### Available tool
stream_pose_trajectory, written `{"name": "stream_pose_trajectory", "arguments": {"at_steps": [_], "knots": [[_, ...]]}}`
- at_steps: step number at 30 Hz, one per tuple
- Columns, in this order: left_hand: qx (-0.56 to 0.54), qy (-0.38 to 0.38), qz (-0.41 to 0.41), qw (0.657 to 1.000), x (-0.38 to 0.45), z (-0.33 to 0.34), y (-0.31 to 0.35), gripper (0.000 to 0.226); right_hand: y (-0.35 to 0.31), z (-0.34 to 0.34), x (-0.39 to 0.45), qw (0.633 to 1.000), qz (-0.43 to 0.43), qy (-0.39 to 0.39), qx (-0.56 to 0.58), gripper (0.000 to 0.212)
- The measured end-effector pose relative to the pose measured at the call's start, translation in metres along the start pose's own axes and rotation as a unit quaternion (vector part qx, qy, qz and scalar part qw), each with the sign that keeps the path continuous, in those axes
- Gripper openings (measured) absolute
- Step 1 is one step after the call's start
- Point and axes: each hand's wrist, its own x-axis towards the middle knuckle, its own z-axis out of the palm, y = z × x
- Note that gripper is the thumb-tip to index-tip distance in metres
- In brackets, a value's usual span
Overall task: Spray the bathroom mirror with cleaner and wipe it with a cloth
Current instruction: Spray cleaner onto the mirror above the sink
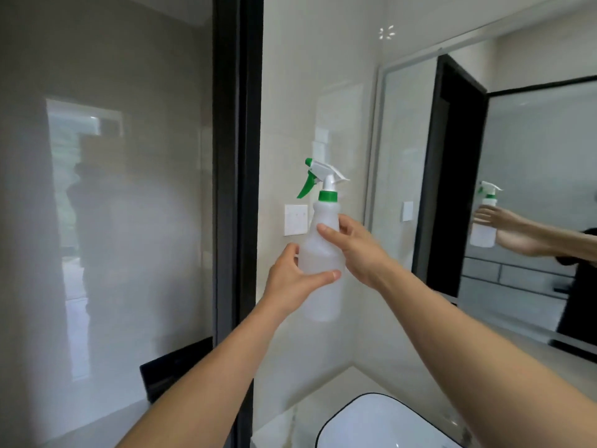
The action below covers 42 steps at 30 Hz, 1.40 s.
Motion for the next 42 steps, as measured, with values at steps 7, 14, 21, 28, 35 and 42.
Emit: {"name": "stream_pose_trajectory", "arguments": {"at_steps": [7, 14, 21, 28, 35, 42], "knots": [[-0.021, -0.114, 0.030, 0.993, 0.082, 0.058, -0.022, 0.066, 0.014, -0.048, 0.032, 0.987, 0.005, 0.139, -0.082, 0.039], [-0.072, -0.209, 0.051, 0.974, 0.095, 0.140, -0.011, 0.067, 0.004, -0.109, 0.012, 0.948, 0.024, 0.264, -0.177, 0.044], [-0.126, -0.260, 0.091, 0.953, 0.072, 0.214, 0.041, 0.063, -0.034, -0.161, -0.032, 0.903, 0.008, 0.351, -0.247, 0.047], [-0.148, -0.260, 0.097, 0.949, 0.034, 0.266, 0.092, 0.069, -0.064, -0.209, -0.063, 0.861, -0.014, 0.418, -0.290, 0.039], [-0.119, -0.284, 0.123, 0.944, 0.020, 0.292, 0.098, 0.059, -0.066, -0.242, -0.081, 0.870, -0.051, 0.408, -0.272, 0.024], [-0.193, -0.153, 0.172, 0.954, 0.094, 0.273, 0.125, 0.034, -0.066, -0.257, -0.091, 0.902, -0.057, 0.369, -0.219, 0.022]]}}
